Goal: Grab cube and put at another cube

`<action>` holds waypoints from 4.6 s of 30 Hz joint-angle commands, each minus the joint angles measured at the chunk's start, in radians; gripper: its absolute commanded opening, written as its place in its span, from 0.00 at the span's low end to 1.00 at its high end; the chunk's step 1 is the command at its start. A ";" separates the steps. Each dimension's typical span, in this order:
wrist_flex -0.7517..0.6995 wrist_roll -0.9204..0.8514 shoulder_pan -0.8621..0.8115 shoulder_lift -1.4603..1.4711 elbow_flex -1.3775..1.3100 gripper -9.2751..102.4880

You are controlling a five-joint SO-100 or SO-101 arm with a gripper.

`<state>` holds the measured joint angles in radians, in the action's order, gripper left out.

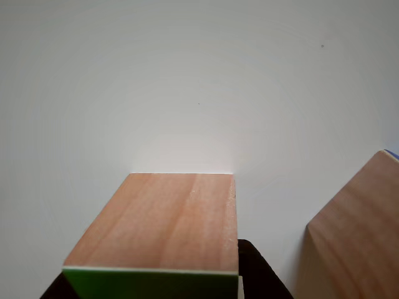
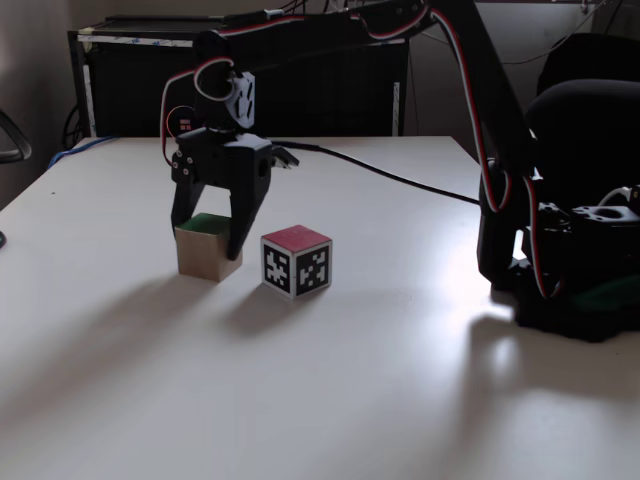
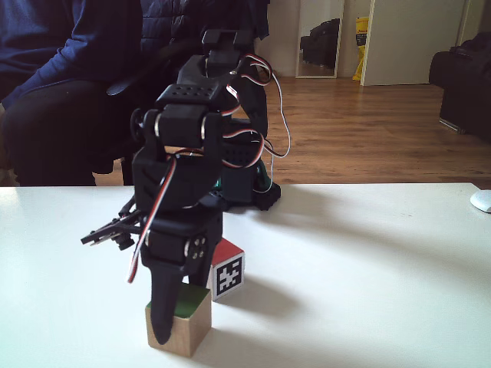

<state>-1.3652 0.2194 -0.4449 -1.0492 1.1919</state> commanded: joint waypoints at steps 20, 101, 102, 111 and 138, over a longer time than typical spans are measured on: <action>0.077 -0.008 -0.018 -0.463 0.253 0.14; -0.198 0.041 0.078 -0.569 0.463 0.36; -0.201 0.043 0.078 -0.569 0.462 0.36; -0.264 0.049 0.078 -0.574 0.423 0.43; -0.273 -0.172 0.087 -1.755 0.618 0.51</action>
<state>-1.7027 0.0782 -0.3758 -2.5387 1.7288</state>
